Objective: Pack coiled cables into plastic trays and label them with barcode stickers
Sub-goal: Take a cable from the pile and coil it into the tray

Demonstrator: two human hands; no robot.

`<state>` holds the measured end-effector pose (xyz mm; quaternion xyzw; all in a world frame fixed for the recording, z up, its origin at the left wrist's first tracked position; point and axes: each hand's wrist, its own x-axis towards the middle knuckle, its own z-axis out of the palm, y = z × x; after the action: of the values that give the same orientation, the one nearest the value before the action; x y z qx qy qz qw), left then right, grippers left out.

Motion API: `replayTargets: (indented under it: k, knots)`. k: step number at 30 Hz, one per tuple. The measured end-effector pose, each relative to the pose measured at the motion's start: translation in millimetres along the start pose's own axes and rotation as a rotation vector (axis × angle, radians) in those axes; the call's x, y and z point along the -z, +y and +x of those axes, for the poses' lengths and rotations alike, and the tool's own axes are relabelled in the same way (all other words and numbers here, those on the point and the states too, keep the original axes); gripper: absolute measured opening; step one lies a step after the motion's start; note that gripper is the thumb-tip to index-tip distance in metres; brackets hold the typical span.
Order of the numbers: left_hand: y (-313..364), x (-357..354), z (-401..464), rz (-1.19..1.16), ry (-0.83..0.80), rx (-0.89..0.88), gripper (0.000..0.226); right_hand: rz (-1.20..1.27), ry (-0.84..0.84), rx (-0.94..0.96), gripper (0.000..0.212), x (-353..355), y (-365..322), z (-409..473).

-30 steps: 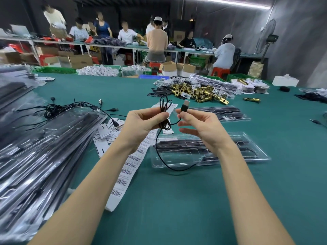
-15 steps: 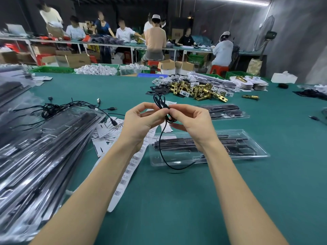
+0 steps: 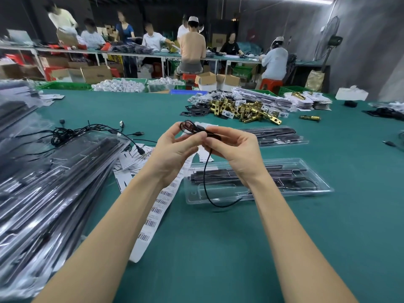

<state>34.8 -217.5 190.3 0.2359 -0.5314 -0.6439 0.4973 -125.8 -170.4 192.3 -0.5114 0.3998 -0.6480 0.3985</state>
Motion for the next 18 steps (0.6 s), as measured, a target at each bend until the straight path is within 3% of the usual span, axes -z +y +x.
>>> replayTargets:
  k: [4, 10, 13, 18]
  knots:
    - [6.1, 7.9, -0.1, 0.329, 0.002, -0.113, 0.035, -0.098, -0.054, 0.008, 0.02, 6.4, -4.6, 0.2]
    - [21.7, 18.5, -3.6, 0.556, -0.151, -0.134, 0.03, -0.217, -0.072, 0.001, 0.019, 13.9, -6.7, 0.5]
    - [23.4, 13.0, -3.9, 0.716, -0.131, -0.2, 0.025, -0.236, -0.067, -0.001, 0.017, 12.5, -5.7, 0.9]
    - [16.0, 10.2, -1.6, 0.648, -0.004, -0.262, 0.019, -0.042, -0.042, -0.068, 0.02, 5.2, -3.8, 1.0]
